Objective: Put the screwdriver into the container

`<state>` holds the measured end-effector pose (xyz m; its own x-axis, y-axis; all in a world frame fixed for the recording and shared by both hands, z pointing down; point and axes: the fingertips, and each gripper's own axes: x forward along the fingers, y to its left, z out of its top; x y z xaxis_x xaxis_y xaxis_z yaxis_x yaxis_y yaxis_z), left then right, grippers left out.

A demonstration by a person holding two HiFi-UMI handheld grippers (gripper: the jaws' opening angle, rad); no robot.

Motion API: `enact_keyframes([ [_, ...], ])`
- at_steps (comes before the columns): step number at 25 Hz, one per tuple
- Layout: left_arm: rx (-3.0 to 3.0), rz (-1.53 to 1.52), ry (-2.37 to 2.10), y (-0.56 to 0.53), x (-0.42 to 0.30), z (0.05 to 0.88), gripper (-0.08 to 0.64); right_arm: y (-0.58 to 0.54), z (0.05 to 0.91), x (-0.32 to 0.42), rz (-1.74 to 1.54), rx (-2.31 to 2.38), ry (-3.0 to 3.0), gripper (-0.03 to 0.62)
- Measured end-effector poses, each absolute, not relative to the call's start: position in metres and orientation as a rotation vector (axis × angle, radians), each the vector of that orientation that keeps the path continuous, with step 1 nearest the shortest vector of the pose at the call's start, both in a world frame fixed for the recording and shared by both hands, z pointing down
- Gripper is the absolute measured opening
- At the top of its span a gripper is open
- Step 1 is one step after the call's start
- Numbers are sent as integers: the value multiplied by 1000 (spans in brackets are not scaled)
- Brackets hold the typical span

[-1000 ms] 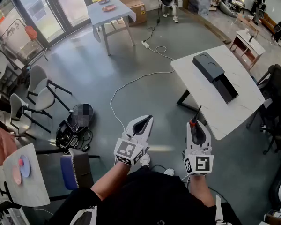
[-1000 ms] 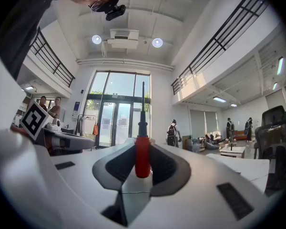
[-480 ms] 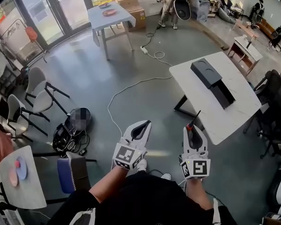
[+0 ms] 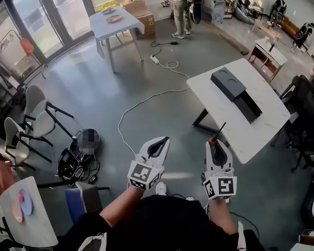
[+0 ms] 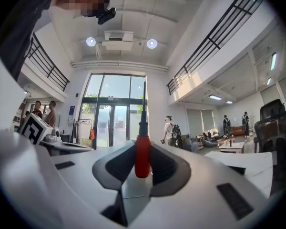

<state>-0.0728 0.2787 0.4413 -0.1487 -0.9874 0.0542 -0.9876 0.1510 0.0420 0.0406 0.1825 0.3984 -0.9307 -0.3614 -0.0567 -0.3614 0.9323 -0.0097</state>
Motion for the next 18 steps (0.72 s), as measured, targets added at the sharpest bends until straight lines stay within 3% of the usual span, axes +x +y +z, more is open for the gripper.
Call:
enact_keyframes([
  [18, 2061, 15, -2236, 261, -120, 457, 9, 158, 412, 8, 26, -715, 3044, 97],
])
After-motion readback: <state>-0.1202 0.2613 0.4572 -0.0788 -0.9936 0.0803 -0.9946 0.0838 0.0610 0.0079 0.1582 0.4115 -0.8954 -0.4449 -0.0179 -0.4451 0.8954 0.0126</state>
